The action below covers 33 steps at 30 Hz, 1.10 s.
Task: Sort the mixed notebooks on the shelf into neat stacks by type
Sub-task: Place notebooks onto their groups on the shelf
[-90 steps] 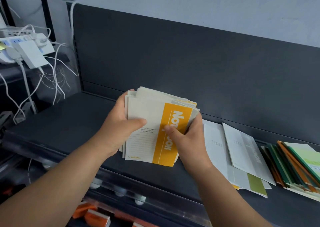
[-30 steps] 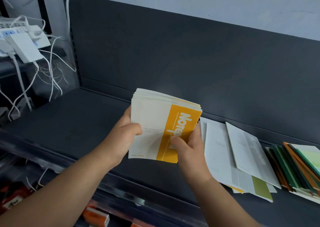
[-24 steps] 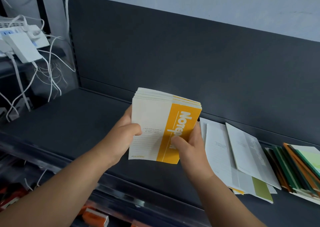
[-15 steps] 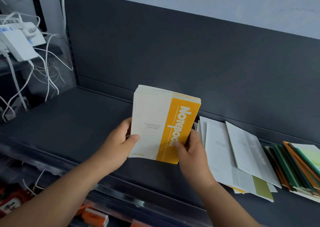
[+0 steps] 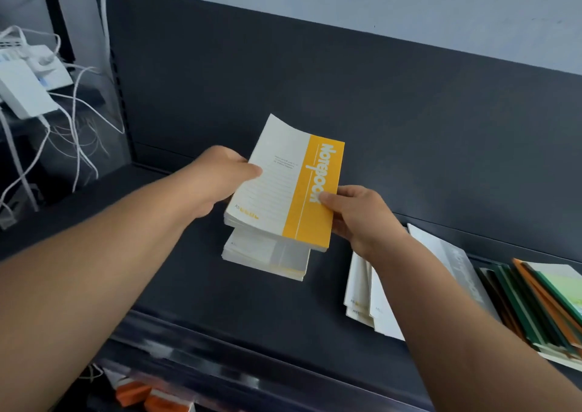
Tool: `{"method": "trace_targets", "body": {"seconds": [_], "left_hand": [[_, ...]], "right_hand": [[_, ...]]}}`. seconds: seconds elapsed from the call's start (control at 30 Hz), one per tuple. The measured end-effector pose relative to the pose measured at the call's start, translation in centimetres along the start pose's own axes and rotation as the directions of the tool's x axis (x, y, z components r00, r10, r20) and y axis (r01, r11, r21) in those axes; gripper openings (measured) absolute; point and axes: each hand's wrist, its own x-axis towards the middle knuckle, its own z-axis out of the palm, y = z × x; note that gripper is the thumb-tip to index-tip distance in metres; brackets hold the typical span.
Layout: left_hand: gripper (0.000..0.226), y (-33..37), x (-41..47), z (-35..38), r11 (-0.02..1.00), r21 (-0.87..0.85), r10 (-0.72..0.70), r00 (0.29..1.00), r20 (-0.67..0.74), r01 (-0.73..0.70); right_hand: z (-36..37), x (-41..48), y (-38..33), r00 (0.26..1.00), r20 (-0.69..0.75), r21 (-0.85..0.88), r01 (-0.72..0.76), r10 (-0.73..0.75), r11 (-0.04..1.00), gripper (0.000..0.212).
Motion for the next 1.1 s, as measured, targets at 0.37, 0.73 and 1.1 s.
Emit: {"method": "trace_targets", "body": {"seconds": [0.37,0.73,1.1], "left_hand": [[0.016,-3.8,4.1,1.8,0.993,0.097,-0.060,0.996,-0.064,0.066],[0.025,-6.5,5.4,3.1,0.970,0.232,-0.052,0.996,-0.080,0.069],[0.020,-7.1,5.6,3.5,0.910,0.413,0.013,0.994,-0.109,0.033]], "right_hand": [[1.7,4.0,3.9,0.982,-0.065,-0.057,-0.179,0.175,0.982,0.010],[2.3,4.7,5.6,0.975,-0.107,-0.207,-0.214,0.195,0.955,0.012],[2.3,5.0,6.6,0.978,-0.148,-0.288,-0.185,0.147,0.940,0.009]]}}
